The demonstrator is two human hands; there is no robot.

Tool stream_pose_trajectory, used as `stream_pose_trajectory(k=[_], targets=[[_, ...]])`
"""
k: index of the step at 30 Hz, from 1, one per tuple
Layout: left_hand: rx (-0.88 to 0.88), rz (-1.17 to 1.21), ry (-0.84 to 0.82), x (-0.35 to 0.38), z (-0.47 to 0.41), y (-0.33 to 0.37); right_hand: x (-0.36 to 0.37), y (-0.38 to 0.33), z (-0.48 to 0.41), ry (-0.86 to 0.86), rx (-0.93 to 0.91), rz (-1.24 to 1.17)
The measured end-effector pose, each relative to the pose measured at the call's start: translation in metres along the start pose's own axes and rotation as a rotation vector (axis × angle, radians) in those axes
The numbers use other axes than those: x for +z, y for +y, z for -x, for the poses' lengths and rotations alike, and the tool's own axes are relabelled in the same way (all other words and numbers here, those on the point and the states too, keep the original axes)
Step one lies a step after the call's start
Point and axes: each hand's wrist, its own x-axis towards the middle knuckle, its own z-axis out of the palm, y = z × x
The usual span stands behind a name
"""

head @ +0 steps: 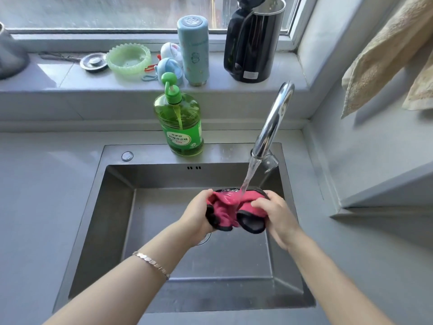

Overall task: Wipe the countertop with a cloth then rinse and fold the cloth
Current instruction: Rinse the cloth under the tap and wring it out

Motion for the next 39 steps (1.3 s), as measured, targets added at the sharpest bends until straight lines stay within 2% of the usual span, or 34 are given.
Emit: stream_pose_trajectory(k=[1,3,5,8,10,13,16,19,22,24,26,29,31,33,35,39], targets=[[-0.006,0.082,-0.004,0.004,-0.001,-0.002,0.007,0.003,0.004,0.008,-0.026,0.004],[0.043,0.055,0.026,0.011,-0.004,-0.009,0.028,0.008,0.013,0.056,-0.157,0.133],[0.125,-0.025,0.050,0.021,-0.002,-0.017,0.046,0.013,0.013,0.203,-0.317,0.297],[0.282,-0.188,0.042,0.030,-0.001,-0.027,0.058,0.011,0.005,0.311,-0.327,0.252],[0.452,-0.321,0.069,0.027,-0.003,-0.027,0.058,0.006,0.001,0.291,-0.324,0.210],[0.646,-0.459,0.086,0.021,0.005,-0.018,0.057,-0.006,-0.007,0.269,-0.315,0.296],[0.689,-0.573,0.002,0.019,0.020,-0.016,0.047,-0.008,-0.020,0.301,-0.276,0.391],[0.670,-0.745,-0.035,0.011,0.031,-0.022,0.033,-0.003,-0.024,0.211,-0.312,0.403],[0.779,-0.850,0.077,-0.005,0.032,-0.018,0.019,0.000,-0.028,0.172,-0.350,0.526],[0.838,-0.825,0.129,-0.014,0.031,-0.012,0.003,-0.003,-0.030,0.186,-0.393,0.622],[0.836,-0.739,0.228,-0.019,0.026,-0.004,-0.009,-0.008,-0.027,0.198,-0.408,0.644],[0.628,-0.503,0.315,-0.006,0.009,0.001,0.003,-0.007,-0.011,0.203,-0.446,0.470],[0.493,-0.326,0.248,0.012,0.000,-0.002,0.026,0.001,0.000,0.179,-0.459,0.344],[0.423,-0.245,0.149,0.029,-0.004,-0.009,0.048,0.009,0.009,0.178,-0.373,0.231],[0.431,-0.288,0.103,0.038,-0.001,-0.015,0.061,0.010,0.011,0.229,-0.291,0.096],[0.460,-0.216,0.065,0.036,0.003,-0.019,0.064,0.007,-0.003,0.426,-0.333,0.049]])
